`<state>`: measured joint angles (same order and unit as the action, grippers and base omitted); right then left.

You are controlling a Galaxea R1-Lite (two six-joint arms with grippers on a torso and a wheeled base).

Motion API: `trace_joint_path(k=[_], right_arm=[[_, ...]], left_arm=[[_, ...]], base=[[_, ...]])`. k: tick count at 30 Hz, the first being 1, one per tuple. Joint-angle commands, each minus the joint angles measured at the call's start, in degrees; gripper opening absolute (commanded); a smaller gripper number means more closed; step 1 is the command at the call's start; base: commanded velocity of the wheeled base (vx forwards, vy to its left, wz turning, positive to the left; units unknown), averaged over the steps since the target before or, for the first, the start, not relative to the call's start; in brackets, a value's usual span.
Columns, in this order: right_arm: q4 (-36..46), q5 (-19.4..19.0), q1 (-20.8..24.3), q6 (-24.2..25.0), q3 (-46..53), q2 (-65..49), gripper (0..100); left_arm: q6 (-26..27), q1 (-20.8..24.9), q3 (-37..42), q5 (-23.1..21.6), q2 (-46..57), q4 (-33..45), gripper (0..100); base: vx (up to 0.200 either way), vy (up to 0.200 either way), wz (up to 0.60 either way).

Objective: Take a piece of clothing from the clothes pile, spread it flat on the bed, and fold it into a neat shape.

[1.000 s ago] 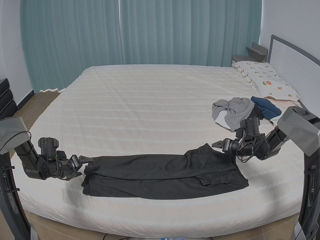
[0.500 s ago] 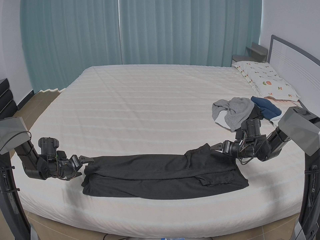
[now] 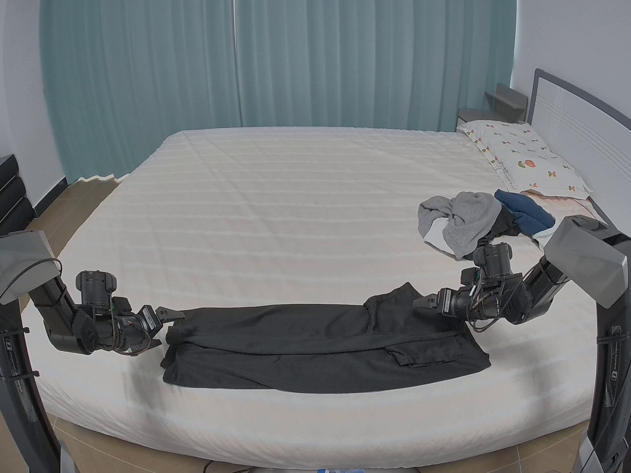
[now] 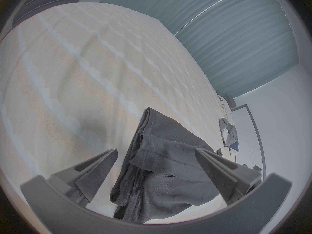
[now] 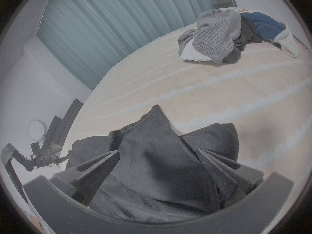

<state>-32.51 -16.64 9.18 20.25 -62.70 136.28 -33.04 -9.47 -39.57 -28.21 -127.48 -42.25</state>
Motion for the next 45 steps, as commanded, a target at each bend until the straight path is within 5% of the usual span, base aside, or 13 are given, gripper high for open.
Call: trace_joint_path(k=[1,35,36,41,45], right_arm=[[-0.2,0.1,0.0,-0.8,-0.2,2.1,0],[-14.9,-1.1,-2.5,-1.2,20.1,-4.7,0],[-14.9,-1.1,-2.4,-1.2,20.4,-4.8,100],[-14.9,-0.8,-2.9,-0.3,20.7,-6.4,100],[-14.2,-0.5,-2.1,6.4,21.6,-10.4,100]], left_arm=[[0.0,0.1,0.0,0.3,-0.1,0.0,100],[0.0,0.1,0.1,0.4,0.0,0.1,100],[-0.1,0.1,0.2,0.5,0.1,0.2,100],[-0.1,1.5,0.5,4.5,0.4,0.6,100],[-0.5,3.8,1.3,8.1,0.8,0.9,100]], base=[[0.0,0.0,0.0],[0.0,0.0,0.0],[0.0,0.0,0.0],[0.0,0.0,0.0],[0.0,0.0,0.0]])
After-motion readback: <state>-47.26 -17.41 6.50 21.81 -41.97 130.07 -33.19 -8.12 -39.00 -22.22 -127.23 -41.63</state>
